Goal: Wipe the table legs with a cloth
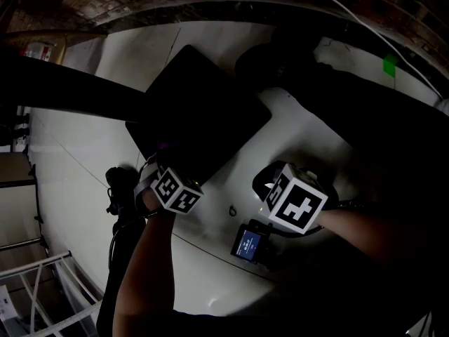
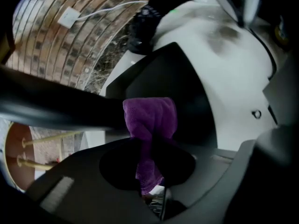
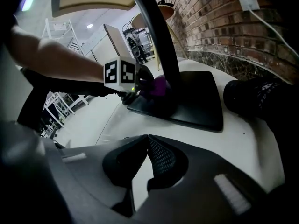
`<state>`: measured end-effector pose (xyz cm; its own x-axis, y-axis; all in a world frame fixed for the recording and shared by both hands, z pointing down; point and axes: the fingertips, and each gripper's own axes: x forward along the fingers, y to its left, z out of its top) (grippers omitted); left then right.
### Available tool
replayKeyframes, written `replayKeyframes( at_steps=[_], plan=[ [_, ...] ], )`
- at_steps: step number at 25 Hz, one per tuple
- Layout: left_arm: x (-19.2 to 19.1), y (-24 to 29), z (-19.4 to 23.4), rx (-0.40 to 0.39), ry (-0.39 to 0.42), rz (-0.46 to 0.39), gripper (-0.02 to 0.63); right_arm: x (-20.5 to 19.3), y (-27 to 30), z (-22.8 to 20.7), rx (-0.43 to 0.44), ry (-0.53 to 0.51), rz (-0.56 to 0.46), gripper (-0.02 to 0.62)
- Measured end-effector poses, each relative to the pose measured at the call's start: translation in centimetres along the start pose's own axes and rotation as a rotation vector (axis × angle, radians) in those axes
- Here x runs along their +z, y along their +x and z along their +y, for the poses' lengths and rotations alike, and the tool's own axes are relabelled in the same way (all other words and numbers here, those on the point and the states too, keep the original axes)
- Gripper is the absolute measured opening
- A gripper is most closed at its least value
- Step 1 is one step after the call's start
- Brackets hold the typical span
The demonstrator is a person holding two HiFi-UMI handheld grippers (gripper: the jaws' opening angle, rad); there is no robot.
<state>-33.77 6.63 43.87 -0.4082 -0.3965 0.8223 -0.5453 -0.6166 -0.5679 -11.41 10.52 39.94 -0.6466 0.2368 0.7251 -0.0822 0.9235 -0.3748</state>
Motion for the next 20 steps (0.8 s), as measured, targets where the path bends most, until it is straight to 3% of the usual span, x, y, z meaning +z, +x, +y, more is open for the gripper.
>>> replayKeyframes(
  at_steps=[4,14,17,20],
  plan=[
    [-0.6,-0.8,-3.2,-0.005,0.067,-0.012,0.072,0.3,0.1,0.1,0.002,-0.011,-0.009,0.003],
    [-6.0,-2.1,-8.5,-0.02,-0.026,-0.013,0.072,-1.0,1.7,2.1,0.023,-0.06,0.058,0.002],
    [-7.7,-2.3,-9.7,-0.039,-0.114,0.004,0.074,-0.4,1.9,2.1,0.019,-0.065,0.052,0.002],
    [-9.4,-2.6,-11.0,-0.082,-0.301,0.027,0.075,0.4,2.0,2.2,0.019,-0.052,0.038,0.003]
  ],
)
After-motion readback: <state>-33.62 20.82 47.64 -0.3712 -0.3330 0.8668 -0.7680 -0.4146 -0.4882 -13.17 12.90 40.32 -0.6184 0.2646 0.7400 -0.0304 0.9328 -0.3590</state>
